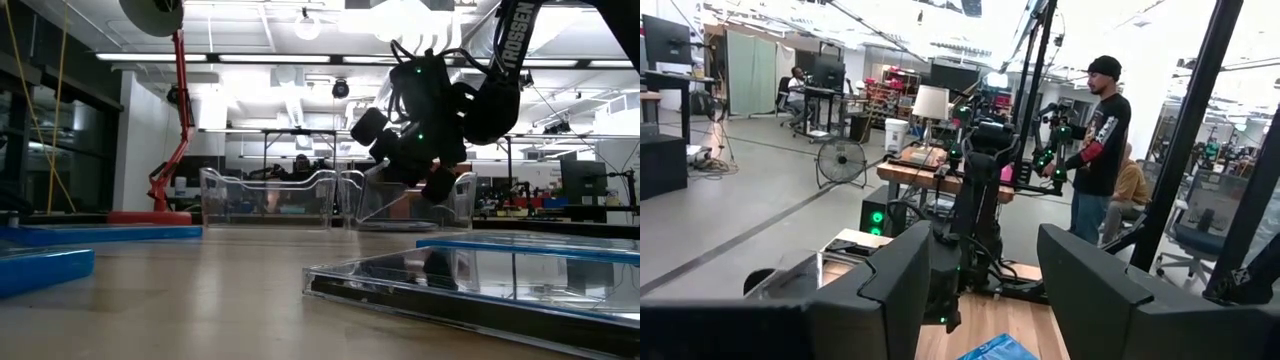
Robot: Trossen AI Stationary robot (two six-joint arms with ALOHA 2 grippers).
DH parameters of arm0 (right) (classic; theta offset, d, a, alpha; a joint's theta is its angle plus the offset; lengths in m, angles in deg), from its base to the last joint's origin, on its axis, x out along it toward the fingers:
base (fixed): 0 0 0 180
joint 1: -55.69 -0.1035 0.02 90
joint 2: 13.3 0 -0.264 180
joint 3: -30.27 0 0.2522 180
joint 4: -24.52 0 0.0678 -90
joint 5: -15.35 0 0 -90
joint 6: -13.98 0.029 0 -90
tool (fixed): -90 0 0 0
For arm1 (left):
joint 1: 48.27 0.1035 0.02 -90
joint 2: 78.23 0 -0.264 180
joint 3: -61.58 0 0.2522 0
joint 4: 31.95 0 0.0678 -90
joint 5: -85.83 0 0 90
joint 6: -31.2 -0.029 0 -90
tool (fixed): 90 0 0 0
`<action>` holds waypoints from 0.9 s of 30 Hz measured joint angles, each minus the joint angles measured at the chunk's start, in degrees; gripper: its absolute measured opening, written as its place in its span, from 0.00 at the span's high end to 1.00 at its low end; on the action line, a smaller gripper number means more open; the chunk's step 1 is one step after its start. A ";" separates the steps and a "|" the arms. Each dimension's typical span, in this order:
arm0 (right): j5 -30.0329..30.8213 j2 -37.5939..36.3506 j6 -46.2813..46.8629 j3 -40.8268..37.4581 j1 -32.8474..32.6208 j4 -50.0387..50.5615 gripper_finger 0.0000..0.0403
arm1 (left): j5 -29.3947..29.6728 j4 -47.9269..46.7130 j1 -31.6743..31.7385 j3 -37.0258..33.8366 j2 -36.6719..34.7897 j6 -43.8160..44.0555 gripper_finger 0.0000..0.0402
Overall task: Pick & place jewel cases by type
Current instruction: Put the top black cd case into the right transparent bin
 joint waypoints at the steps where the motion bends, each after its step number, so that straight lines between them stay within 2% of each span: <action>1: 0.63 0.03 -0.02 0.00 -0.21 -0.17 0.64 | 0.00 0.00 0.02 0.00 -0.02 0.00 0.55; 7: 5.30 0.20 -0.13 -0.11 -1.79 -1.63 0.58 | -0.04 0.00 0.00 0.00 -0.02 0.00 0.55; 19: 6.50 0.20 -1.04 -0.11 -2.03 -13.55 0.50 | -0.22 -0.02 0.00 0.00 -0.02 0.00 0.55; 22: 5.53 0.20 -1.04 -0.09 -2.03 -15.93 0.49 | -0.20 0.00 0.00 0.00 -0.02 0.00 0.55; 27: 0.28 0.15 -1.06 -0.09 -2.10 -20.80 0.49 | -0.20 -0.02 0.00 0.00 0.00 0.00 0.55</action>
